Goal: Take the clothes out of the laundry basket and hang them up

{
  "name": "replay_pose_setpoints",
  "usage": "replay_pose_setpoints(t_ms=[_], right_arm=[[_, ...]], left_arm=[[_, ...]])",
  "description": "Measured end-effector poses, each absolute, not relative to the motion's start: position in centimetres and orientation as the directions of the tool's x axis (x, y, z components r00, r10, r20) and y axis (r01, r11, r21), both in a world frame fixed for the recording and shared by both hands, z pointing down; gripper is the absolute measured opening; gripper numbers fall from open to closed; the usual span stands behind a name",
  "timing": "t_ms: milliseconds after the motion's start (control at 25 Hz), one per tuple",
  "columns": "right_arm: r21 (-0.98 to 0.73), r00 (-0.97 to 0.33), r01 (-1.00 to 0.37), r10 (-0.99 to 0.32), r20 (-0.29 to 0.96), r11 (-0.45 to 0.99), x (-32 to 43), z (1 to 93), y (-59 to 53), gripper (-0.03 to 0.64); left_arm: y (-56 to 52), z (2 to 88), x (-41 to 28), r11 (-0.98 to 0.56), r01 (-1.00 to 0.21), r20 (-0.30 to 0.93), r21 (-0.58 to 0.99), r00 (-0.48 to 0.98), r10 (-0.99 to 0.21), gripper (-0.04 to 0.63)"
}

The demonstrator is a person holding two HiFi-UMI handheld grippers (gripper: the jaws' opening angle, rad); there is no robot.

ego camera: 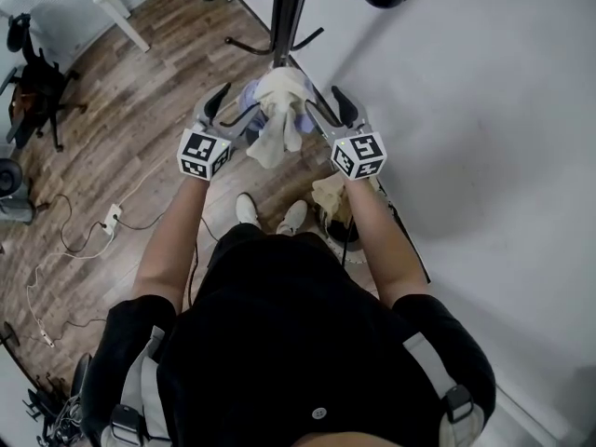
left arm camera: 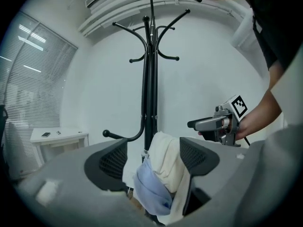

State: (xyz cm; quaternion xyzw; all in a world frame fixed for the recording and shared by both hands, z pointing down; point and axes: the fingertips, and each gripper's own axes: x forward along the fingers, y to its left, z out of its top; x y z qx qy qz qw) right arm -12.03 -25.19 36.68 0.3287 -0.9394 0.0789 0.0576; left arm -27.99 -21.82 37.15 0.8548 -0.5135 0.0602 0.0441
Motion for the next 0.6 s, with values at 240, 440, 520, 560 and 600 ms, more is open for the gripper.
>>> replay_pose_setpoints(t_ms=[240, 440, 520, 560, 600], right_arm=[[-0.078, -0.805, -0.592, -0.587, 0.085, 0.802, -11.8, 31.4, -21.6, 0.48], [-0.023, -0.711, -0.702, -0.699, 0.082, 0.712, -9.2, 28.5, -18.9, 0.506], [-0.026, -0.651, -0.758, -0.754, 0.082, 0.652, -6.8, 28.1, -18.4, 0.508], [-0.033, -0.619, -0.785, -0.781, 0.082, 0.619, -5.4, 28.1, -18.1, 0.507], [-0.041, -0.586, -0.81, -0.806, 0.083, 0.584, -3.9, 28.1, -17.9, 0.506]], left_arm=[[-19.2, 31.8, -26.3, -0.559, -0.829, 0.089, 0.011, 0.558, -0.825, 0.486], [-18.4, 28.1, -23.7, -0.656, -0.755, 0.003, -0.006, 0.656, -0.755, 0.492], [-18.5, 27.6, -21.0, -0.709, -0.705, -0.006, 0.012, 0.709, -0.705, 0.492], [-18.6, 27.4, -19.4, -0.735, -0.678, -0.01, 0.024, 0.735, -0.679, 0.492], [-18.7, 27.3, -17.8, -0.759, -0.65, -0.014, 0.035, 0.759, -0.651, 0.492]])
